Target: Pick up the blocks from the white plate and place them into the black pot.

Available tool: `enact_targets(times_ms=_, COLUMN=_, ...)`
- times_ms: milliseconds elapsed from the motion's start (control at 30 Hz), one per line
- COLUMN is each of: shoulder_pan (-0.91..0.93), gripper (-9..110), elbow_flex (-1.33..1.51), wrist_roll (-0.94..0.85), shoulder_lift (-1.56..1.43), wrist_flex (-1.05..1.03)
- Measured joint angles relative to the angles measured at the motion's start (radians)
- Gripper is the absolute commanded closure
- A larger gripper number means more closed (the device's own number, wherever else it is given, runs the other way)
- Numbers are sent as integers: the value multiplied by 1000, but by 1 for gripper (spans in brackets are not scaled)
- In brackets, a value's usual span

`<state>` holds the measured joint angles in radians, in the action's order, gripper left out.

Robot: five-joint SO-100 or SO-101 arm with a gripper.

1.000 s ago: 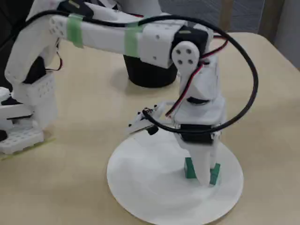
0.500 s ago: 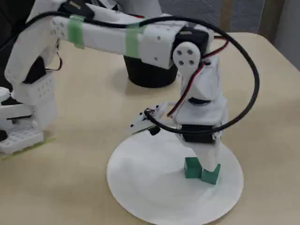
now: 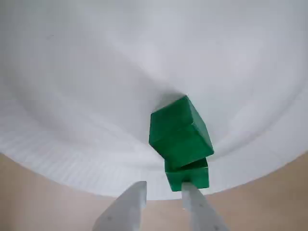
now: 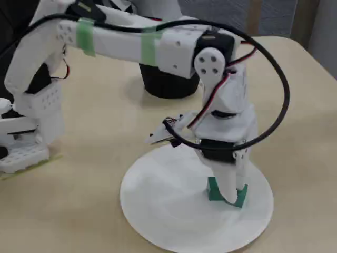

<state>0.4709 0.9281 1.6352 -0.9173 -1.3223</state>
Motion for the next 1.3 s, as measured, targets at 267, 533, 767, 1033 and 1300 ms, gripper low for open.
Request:
enact_targets(times_ms=267, shoulder_pan=0, gripper=97, elbow_flex=-3, wrist_roll=-3, shoulder_lift=28, wrist_flex=9)
enact_targets(times_ms=533, shoulder_pan=0, gripper=91, elbow_flex=-11, wrist_roll=12, shoulder_lift=35, wrist_flex=-8)
enact_targets(times_ms=767, shoulder_pan=0, gripper=85, elbow_flex=-25, wrist_roll=-20, shoulder_lift=8, wrist_flex=-41)
enact_targets(times_ms=1033, shoulder_pan=0, gripper=82, elbow_flex=-20, wrist_roll=-133, shoulder_lift=-61, wrist_flex=-107)
enact_targets(times_ms=1300, shoulder_pan=-3, gripper=83, elbow_flex=-41, wrist_roll=-204, shoulder_lift=-126, wrist_flex=-192)
